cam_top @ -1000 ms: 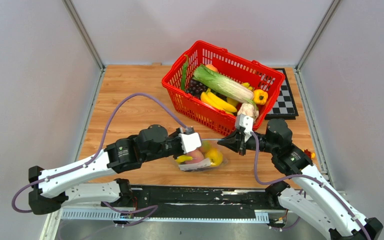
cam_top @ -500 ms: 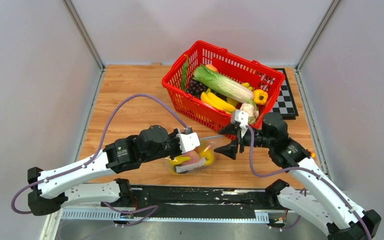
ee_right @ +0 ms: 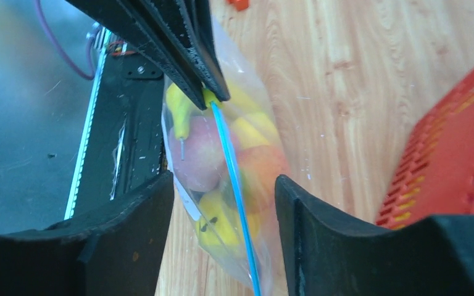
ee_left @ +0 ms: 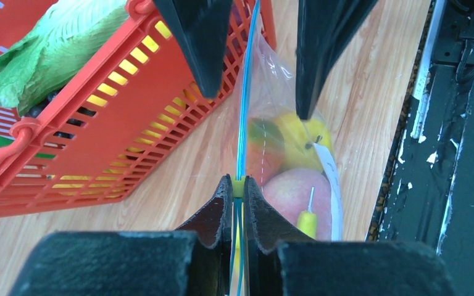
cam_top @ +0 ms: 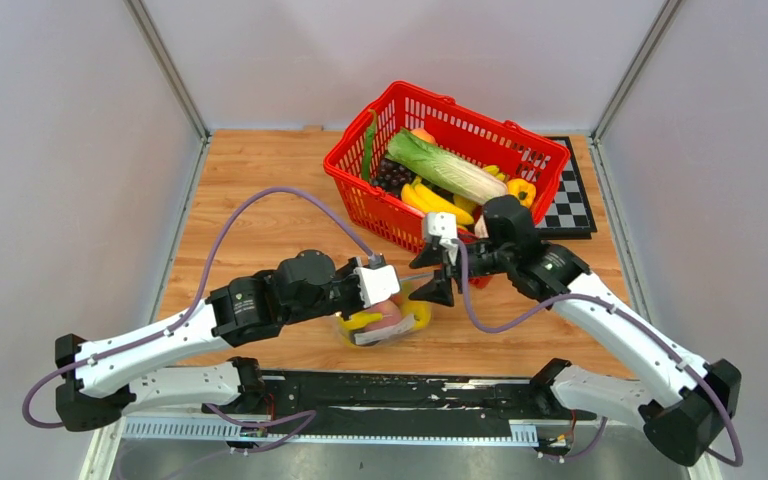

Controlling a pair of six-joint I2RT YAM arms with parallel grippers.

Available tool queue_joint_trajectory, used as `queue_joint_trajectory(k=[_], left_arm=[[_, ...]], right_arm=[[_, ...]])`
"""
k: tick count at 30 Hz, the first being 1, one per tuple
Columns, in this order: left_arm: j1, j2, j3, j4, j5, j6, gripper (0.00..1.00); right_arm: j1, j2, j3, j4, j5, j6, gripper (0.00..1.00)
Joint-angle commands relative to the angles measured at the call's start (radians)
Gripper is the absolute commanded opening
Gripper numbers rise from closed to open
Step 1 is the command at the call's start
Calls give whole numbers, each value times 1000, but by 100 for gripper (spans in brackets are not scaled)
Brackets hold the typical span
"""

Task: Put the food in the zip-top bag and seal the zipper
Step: Zip the zipper food storage bag at the center of the board.

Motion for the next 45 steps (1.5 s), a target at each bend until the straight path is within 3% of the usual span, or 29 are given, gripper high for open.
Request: queue_joint_trajectory(k=[1,8,12,17,31,45], left_arm=[[4,-33,10,84,16,-21,0],[3,-44,-2,83,10,-25,0],[3,-51,-14,86,8,-31,0],[4,-67,-22,78,-10,-42,0],[3,-76,-27,-14,-101,-144,0],[4,-81,-5,-129,-272,-172,0]], right_arm=[[64,72,106,-66,-25,-105,57],[78,134,147,-65,-15,-121,34],[78,128,132,-61,-5,-114,14],[76,76,74,13,63,-74,1],[76,-185,-178,311,466,190,0],[74,-256,-222,332,606,227,0]])
